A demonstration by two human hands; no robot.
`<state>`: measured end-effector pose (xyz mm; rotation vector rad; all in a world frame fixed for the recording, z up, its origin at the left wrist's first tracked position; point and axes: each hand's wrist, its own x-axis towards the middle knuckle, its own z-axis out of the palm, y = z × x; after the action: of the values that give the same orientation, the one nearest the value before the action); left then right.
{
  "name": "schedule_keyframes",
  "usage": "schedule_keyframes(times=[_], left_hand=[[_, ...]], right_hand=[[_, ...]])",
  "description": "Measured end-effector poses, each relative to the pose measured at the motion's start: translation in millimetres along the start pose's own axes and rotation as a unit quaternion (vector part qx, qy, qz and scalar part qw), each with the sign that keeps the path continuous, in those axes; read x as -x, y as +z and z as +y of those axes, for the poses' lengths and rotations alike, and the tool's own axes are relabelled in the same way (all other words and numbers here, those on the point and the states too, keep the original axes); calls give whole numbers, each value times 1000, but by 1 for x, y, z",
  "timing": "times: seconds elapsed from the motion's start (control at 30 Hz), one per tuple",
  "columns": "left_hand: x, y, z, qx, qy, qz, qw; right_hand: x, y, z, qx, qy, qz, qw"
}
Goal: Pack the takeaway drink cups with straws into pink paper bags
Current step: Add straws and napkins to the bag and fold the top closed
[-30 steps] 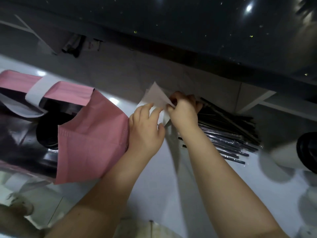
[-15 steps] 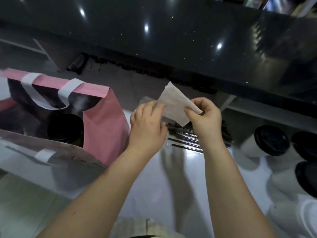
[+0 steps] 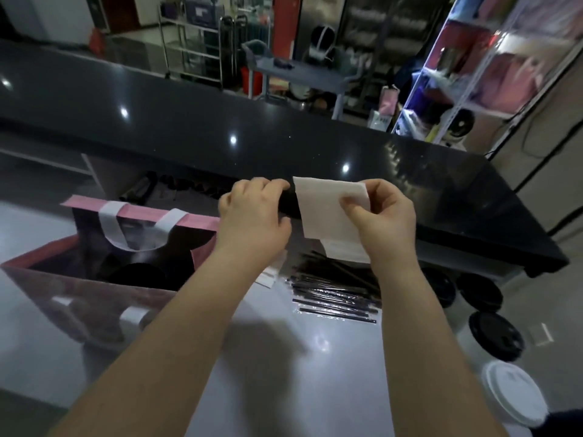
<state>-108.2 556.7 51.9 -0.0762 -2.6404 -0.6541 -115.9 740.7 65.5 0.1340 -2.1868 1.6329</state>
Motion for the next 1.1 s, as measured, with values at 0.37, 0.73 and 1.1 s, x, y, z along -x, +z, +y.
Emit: schedule_keyframes(times=[0.37,0.73,1.1], left_hand=[[15,-111,-144,87,-50,-23,995],[16,-132,-262,139,-3,-212,967],[-11,-117,-283,279,93,-288,911]], right_hand=[[21,112,-103,-114,-67,-5,991],[67,234,-129,-137,-27,-34,990],[68,253,-87,1,27,-58,998]])
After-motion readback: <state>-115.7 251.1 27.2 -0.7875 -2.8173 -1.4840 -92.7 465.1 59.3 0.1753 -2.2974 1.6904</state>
